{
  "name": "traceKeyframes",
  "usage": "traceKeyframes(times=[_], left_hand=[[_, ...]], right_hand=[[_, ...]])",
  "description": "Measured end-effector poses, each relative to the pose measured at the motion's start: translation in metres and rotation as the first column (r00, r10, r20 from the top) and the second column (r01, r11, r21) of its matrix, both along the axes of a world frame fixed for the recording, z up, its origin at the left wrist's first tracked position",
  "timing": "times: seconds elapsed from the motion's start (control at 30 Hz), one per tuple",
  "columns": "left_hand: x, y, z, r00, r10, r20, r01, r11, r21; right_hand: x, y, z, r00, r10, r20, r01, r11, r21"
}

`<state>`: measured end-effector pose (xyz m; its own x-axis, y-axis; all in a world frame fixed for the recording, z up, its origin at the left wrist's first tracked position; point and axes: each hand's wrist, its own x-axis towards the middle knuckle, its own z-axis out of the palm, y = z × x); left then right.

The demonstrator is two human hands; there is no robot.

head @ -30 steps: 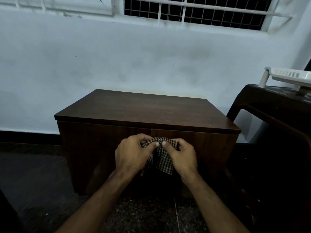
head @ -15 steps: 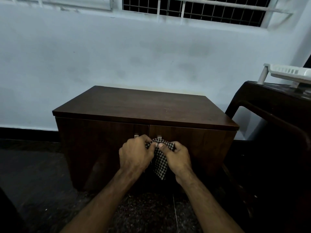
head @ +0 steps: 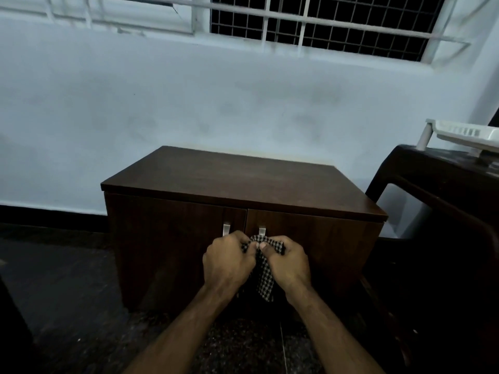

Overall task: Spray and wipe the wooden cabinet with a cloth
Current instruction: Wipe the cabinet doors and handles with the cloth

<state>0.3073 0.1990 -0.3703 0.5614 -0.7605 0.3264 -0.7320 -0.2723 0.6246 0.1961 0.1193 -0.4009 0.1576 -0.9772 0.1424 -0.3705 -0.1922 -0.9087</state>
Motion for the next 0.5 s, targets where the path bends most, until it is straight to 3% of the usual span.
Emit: traceKeyframes(times=[0.33,0.5], left_hand=[[0.0,-0.004,-0.005,0.998,0.011,-0.06,-0.013,0.999,-0.037],[0.004,-0.003,-0.016,0.992,-0.018,-0.123,0.012,0.999,-0.047]], right_hand=[[-0.003,0.001,0.002,0.997,-0.004,-0.077,0.0,0.998,-0.056],[-0.009,-0.003,-0.012,0.999,0.05,0.01,-0.051,0.997,0.059]])
